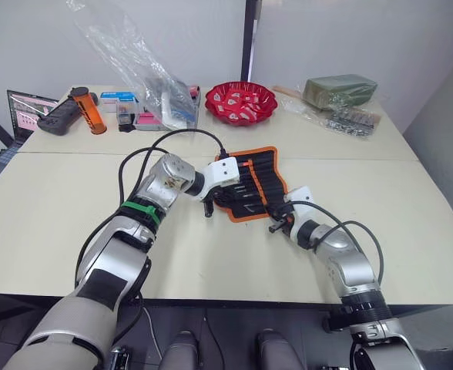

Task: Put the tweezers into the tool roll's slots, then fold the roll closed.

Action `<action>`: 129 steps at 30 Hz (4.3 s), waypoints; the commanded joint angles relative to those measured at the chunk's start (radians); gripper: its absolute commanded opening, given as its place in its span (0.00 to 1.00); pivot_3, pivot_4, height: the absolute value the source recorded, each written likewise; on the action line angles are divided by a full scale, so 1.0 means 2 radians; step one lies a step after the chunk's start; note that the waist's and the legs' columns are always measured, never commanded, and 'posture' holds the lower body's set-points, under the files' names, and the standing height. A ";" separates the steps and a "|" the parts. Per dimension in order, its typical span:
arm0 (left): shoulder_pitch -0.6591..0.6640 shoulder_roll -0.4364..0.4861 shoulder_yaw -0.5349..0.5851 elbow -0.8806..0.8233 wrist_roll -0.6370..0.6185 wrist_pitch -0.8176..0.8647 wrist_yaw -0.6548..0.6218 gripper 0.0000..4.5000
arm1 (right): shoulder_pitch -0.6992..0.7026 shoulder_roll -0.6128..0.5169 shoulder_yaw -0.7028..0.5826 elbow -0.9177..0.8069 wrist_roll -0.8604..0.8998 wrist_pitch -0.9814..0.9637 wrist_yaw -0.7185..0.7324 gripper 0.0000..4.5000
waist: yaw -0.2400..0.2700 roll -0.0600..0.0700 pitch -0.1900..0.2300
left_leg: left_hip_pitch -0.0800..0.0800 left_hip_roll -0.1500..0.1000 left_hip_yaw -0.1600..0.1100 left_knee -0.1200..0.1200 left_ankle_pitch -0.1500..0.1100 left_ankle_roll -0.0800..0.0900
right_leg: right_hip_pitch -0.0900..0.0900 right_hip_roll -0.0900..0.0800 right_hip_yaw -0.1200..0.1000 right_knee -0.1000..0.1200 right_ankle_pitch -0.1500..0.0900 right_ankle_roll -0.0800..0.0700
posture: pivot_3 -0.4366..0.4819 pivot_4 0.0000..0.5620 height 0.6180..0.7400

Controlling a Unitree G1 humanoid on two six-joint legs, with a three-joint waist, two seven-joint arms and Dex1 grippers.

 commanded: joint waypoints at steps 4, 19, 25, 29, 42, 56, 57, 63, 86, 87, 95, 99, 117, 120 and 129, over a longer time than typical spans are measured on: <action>0.000 0.000 0.010 -0.014 0.008 0.000 -0.001 0.01 | 0.007 -0.004 0.001 0.025 -0.012 0.014 -0.005 0.00 | 0.000 0.000 0.000 | 0.000 0.000 0.000 0.000 0.000 0.000 | 0.000 0.000 0.000 0.000 0.000 0.000 | 0.48 0.27 1.00; -0.039 -0.061 0.032 0.084 0.015 -0.036 0.046 0.01 | -0.001 -0.001 0.003 0.035 -0.014 0.011 -0.005 0.00 | 0.000 0.000 0.000 | 0.000 0.000 0.000 0.001 0.000 0.000 | 0.000 0.000 0.000 0.001 0.000 0.000 | 0.48 0.27 1.00; -0.074 -0.085 0.021 0.147 0.047 -0.099 0.067 0.01 | -0.003 0.000 0.004 0.039 -0.015 0.010 -0.005 0.00 | 0.001 0.000 0.000 | 0.000 0.000 0.000 0.001 0.000 0.000 | 0.000 0.000 0.000 0.001 0.000 0.000 | 0.48 0.27 1.00; -0.090 -0.097 0.025 0.177 0.060 -0.119 0.080 0.01 | 0.000 0.001 0.004 0.038 -0.015 0.010 -0.007 0.00 | 0.000 0.000 0.000 | 0.000 0.000 0.000 0.001 0.000 0.000 | 0.000 0.000 0.000 0.001 0.000 0.000 | 0.48 0.27 1.00; -0.114 -0.137 0.033 0.223 0.086 -0.161 0.138 0.01 | 0.024 0.005 0.006 0.018 -0.013 0.019 -0.018 0.00 | 0.002 0.000 0.000 | 0.000 -0.001 0.000 0.001 0.000 0.000 | 0.000 0.000 0.000 0.001 0.000 0.001 | 0.48 0.27 1.00; -0.117 -0.161 0.045 0.237 0.096 -0.178 0.161 0.01 | 0.042 0.007 0.006 -0.005 -0.009 0.028 -0.026 0.00 | 0.006 0.000 0.000 | 0.000 -0.001 0.000 0.001 0.000 0.000 | 0.000 0.000 0.000 0.001 0.000 0.001 | 0.48 0.27 1.00; -0.118 -0.160 0.050 0.237 0.092 -0.172 0.160 0.01 | 0.042 0.007 0.006 -0.005 -0.009 0.028 -0.026 0.00 | 0.006 0.000 0.000 | 0.000 -0.001 0.000 0.001 0.000 0.000 | 0.000 0.000 0.000 0.001 0.000 0.001 | 0.48 0.27 1.00; -0.127 -0.133 0.089 0.224 0.060 -0.135 0.103 0.43 | 0.036 0.010 0.003 0.001 -0.004 0.027 -0.024 0.00 | 0.003 0.000 0.000 | 0.000 -0.001 0.000 0.001 0.000 0.000 | 0.000 0.000 0.000 0.000 0.000 0.001 | 0.48 0.27 1.00; 0.257 0.126 0.286 -0.376 -0.169 0.149 0.046 1.00 | -0.024 -0.009 0.010 -0.134 0.045 0.057 0.057 0.34 | -0.013 0.002 0.000 | 0.000 0.000 -0.002 0.001 0.000 0.000 | -0.001 0.000 0.000 0.005 0.002 -0.003 | 0.48 0.27 1.00; 0.290 0.131 0.296 -0.406 -0.177 0.156 0.051 1.00 | -0.028 -0.008 0.018 -0.141 0.045 0.071 0.058 0.42 | -0.013 0.002 0.000 | 0.001 0.000 -0.002 0.000 0.000 0.000 | -0.001 0.000 0.000 0.005 0.002 -0.003 | 0.48 0.27 1.00; 0.463 0.107 0.361 -0.549 -0.235 0.176 0.130 1.00 | -0.056 0.040 0.074 -0.131 0.019 0.108 0.024 0.99 | -0.007 0.002 0.001 | 0.001 0.000 -0.002 0.001 0.000 0.000 | -0.001 0.000 0.000 0.005 0.002 -0.003 | 0.48 0.27 1.00; 0.513 0.089 0.375 -0.577 -0.242 0.168 0.172 1.00 | -0.079 0.061 0.101 -0.067 -0.021 0.073 0.006 0.99 | -0.005 0.002 0.001 | 0.001 0.000 -0.001 0.001 0.000 0.000 | -0.001 0.000 0.000 0.004 0.002 -0.003 | 0.48 0.27 1.00; 0.590 0.117 0.388 -0.603 -0.257 0.146 0.203 1.00 | -0.203 0.131 0.085 0.182 -0.081 -0.061 -0.040 0.34 | -0.012 0.002 0.001 | 0.001 0.000 -0.001 0.000 0.000 0.000 | -0.002 0.000 0.000 0.005 0.002 -0.004 | 0.48 0.27 1.00; 0.595 0.122 0.384 -0.594 -0.250 0.141 0.206 1.00 | -0.215 0.138 0.090 0.212 -0.084 -0.071 -0.028 0.12 | -0.012 0.002 0.001 | 0.002 0.000 -0.001 0.000 0.000 0.000 | -0.002 0.000 0.000 0.005 0.002 -0.004 | 0.48 0.27 1.00; 0.614 0.132 0.383 -0.565 -0.241 0.106 0.200 1.00 | -0.227 0.164 0.110 0.237 -0.086 -0.122 0.035 0.01 | -0.014 0.002 0.001 | 0.002 0.001 -0.001 -0.001 0.000 0.000 | -0.002 0.000 0.000 0.005 0.002 -0.004 | 0.48 0.27 1.00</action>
